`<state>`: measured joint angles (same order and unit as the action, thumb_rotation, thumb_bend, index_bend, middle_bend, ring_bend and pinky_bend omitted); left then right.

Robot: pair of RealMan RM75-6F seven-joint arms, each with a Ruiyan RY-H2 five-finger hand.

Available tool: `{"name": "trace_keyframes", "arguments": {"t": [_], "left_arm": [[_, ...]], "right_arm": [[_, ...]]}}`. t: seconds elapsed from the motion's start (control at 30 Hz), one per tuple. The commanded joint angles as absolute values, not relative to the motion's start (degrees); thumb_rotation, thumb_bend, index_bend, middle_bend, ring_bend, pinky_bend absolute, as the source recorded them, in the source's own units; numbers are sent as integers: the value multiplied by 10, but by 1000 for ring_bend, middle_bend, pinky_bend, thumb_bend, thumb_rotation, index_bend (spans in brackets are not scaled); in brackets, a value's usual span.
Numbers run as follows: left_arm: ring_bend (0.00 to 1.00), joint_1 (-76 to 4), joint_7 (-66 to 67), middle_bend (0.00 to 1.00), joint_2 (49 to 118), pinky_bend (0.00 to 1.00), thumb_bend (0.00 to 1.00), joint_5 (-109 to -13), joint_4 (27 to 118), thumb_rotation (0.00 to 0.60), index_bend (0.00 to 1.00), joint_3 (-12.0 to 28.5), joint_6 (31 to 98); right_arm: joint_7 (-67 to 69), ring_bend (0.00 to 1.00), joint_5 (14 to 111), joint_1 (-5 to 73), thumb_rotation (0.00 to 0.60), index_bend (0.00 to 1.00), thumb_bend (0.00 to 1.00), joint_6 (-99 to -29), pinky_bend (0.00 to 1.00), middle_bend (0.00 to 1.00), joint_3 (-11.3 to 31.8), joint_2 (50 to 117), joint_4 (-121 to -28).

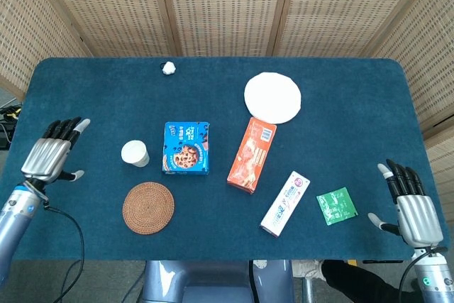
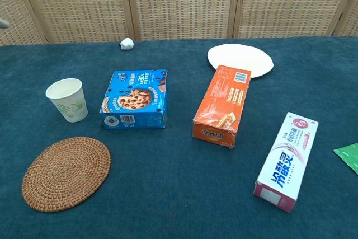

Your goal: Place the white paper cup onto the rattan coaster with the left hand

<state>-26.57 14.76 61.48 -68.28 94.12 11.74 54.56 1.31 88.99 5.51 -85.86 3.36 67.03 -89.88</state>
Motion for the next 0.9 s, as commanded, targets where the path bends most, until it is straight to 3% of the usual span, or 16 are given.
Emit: {"name": "trace_keyframes", "arguments": {"t": [0.03, 0.3, 0.9], "left_arm": [[0, -313, 192, 0, 634, 0, 179, -625, 941, 600, 0, 134, 501], [0, -384, 294, 0, 644, 0, 188, -529, 960, 600, 0, 124, 456], [0, -472, 417, 0, 675, 0, 196, -391, 990, 600, 0, 61, 475]], "right_arm": [[16, 0, 889, 56, 600, 17, 132, -855, 0, 0, 33, 671, -897], [33, 0, 887, 57, 600, 21, 132, -853, 0, 0, 34, 670, -893], [63, 0, 882, 57, 600, 34, 133, -853, 0, 0, 36, 666, -883]]}}
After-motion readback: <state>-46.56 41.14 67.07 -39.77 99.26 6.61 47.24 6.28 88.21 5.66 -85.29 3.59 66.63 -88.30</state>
